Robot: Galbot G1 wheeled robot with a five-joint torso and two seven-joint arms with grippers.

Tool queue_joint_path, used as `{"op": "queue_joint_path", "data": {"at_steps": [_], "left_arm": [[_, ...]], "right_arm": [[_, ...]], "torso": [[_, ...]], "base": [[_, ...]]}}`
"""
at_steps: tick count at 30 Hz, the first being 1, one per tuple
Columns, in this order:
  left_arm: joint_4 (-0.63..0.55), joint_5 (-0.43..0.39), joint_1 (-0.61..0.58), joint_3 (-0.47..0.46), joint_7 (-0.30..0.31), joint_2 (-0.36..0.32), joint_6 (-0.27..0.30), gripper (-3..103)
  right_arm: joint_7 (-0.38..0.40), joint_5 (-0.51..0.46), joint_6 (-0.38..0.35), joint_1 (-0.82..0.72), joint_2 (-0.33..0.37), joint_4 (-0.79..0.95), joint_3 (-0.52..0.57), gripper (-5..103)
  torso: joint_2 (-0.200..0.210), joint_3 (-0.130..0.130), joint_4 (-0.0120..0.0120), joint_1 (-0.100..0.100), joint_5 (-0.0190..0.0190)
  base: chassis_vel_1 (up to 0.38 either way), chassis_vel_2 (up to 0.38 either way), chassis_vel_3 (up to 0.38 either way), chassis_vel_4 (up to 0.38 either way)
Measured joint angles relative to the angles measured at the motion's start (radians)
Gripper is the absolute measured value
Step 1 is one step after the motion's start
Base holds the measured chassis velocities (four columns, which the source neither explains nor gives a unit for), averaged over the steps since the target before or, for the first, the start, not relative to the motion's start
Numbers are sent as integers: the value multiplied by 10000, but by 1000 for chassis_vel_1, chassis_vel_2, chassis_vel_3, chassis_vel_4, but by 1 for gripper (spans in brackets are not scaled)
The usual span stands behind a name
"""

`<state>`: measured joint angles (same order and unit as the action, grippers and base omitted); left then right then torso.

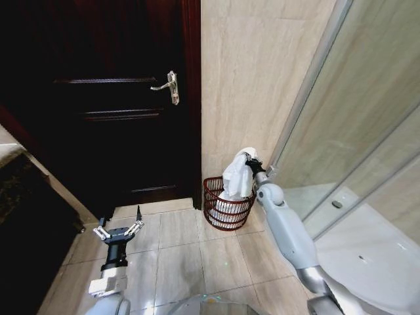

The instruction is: Discard the used towel into the hamper.

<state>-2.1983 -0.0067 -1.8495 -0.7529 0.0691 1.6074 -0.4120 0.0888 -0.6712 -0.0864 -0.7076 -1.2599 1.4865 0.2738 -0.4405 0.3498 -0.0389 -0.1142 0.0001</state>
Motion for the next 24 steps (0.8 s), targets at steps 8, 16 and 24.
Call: {"op": "queue_joint_path", "data": {"at_steps": [8, 16, 24], "left_arm": [[90, 365, 114, 187, 17, 19, 2, 100], [54, 362, 237, 318, -379, -33, 202, 100], [29, 212, 445, 619, -430, -42, 530, 100]], "right_arm": [[-37, -136, -2, 108, -76, -9, -33, 4], [25, -442, -207, 138, -148, 189, -135, 4], [9, -599, -275, 138, -155, 99, -184, 4]], "torso": [[318, -198, -2, 121, -1], [687, -433, -2, 256, -2], [1004, -649, -1, 353, 0]], "base": [[0, 0, 0, 0], [0, 0, 0, 0], [0, 0, 0, 0]]}}
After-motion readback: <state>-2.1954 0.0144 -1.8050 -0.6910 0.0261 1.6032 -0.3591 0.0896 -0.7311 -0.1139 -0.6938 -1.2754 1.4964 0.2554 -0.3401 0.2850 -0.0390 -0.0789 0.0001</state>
